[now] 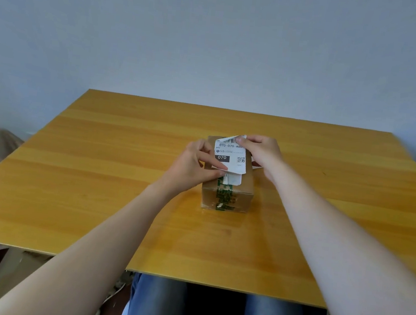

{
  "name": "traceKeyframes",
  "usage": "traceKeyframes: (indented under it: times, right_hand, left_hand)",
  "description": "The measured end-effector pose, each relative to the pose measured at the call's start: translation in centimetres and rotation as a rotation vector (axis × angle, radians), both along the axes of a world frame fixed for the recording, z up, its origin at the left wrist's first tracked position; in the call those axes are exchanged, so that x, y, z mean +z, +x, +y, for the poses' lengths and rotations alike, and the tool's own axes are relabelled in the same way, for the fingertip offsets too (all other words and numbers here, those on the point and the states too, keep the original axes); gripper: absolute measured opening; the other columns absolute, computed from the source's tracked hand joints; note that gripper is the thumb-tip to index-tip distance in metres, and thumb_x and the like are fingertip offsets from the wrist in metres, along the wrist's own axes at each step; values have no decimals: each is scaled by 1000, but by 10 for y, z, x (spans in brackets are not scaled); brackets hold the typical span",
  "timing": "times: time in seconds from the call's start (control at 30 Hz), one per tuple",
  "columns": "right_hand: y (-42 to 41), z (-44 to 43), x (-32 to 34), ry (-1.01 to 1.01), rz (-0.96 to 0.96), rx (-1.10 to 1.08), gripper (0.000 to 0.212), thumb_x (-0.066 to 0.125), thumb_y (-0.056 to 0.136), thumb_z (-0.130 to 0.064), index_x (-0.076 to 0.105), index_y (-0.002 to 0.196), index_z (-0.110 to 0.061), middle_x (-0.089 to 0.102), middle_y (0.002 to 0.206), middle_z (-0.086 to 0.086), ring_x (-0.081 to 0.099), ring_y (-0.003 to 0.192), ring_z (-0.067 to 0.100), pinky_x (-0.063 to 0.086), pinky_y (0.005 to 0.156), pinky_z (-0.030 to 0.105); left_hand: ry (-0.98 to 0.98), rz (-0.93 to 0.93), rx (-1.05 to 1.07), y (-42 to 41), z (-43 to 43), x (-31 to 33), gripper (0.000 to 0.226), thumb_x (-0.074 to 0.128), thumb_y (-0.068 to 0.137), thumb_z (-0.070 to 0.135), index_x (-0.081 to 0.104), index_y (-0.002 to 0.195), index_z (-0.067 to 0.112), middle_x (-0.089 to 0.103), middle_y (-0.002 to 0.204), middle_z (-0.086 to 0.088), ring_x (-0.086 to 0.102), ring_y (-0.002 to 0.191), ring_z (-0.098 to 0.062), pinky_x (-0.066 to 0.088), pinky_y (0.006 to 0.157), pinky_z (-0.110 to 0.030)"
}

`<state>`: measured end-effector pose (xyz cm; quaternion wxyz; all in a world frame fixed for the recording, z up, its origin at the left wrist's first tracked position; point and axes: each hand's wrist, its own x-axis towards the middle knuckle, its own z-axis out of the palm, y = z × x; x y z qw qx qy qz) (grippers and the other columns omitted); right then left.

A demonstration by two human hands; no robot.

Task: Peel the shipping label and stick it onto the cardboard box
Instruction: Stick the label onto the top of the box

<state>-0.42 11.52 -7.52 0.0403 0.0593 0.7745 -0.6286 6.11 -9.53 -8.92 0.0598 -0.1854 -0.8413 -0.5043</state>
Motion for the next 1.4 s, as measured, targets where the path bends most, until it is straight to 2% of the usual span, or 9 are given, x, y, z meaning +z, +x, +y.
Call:
traceKeyframes:
  times: [0.2, 0.33, 0.43, 0.7, 0.87, 0.97, 1.13, 1.3, 1.4]
  right_hand:
    - [1, -3, -5, -42, -23, -40, 17, 83, 91, -29, 79, 104, -19, 77, 91, -4, 68, 80, 14, 49, 65, 27]
    - [2, -6, -9, -63, 17, -57, 21, 85, 89, -26, 80, 105, -15, 78, 91, -4, 71, 82, 13, 56, 72, 28]
    - [2, -8, -10, -68, 33, -56, 17, 86, 88, -24, 80, 102, -15, 78, 91, -4, 72, 82, 12, 58, 75, 27]
    - [2, -7, -12, -68, 54, -45, 9, 87, 87, -21, 78, 86, -23, 78, 87, -7, 72, 76, 7, 55, 63, 17]
    - [2, -7, -13, -64, 50, -51, 9, 87, 87, -20, 79, 89, -21, 79, 91, -4, 74, 83, 14, 59, 73, 25]
    - [4, -8, -11, -59, 53, -58, 14, 86, 88, -19, 75, 84, -25, 76, 87, -8, 71, 77, 6, 56, 67, 20]
    - [4, -7, -11, -43, 63, -56, 14, 86, 88, -20, 75, 81, -26, 75, 86, -9, 70, 75, 5, 54, 61, 15]
    - [4, -8, -12, -28, 84, -45, 13, 85, 88, -18, 76, 82, -24, 75, 85, -9, 70, 75, 4, 53, 64, 16]
    - [4, -8, -13, -28, 91, -47, 15, 86, 88, -18, 75, 79, -25, 75, 86, -8, 70, 77, 7, 56, 71, 22]
  left_hand:
    - [-17, -4, 41, 0, 0, -2, 20, 92, 79, 26, 83, 88, 41, 49, 94, 9, 50, 94, -13, 43, 78, -27]
    - [-21, 21, 34, 0, 1, -3, 21, 92, 80, 25, 83, 89, 41, 47, 92, 9, 49, 91, -13, 44, 74, -30]
    - [-23, 37, 41, 0, 1, -3, 21, 92, 80, 23, 82, 90, 39, 46, 91, 10, 48, 95, -15, 44, 78, -29]
    - [-65, 64, 4, -4, -2, -3, 18, 91, 81, 22, 85, 94, 32, 47, 92, 9, 46, 99, -11, 36, 84, -11]
    - [-86, 97, -7, -5, -1, -3, 19, 90, 81, 20, 85, 96, 29, 45, 92, 13, 44, 100, -6, 34, 85, -7]
    - [-94, 113, -8, -4, 0, -3, 19, 90, 81, 19, 85, 96, 28, 45, 93, 13, 43, 101, -4, 32, 85, -4]
    - [-98, 112, -18, -5, -1, -4, 18, 90, 82, 20, 85, 97, 29, 46, 94, 13, 44, 102, -8, 34, 86, -6]
    - [-99, 96, -26, -4, -2, -4, 15, 90, 81, 19, 87, 96, 22, 45, 94, 13, 43, 100, -6, 36, 83, -6]
    - [-83, 83, -41, -5, -2, -4, 16, 90, 81, 20, 86, 95, 26, 47, 95, 10, 45, 102, -11, 41, 87, -14]
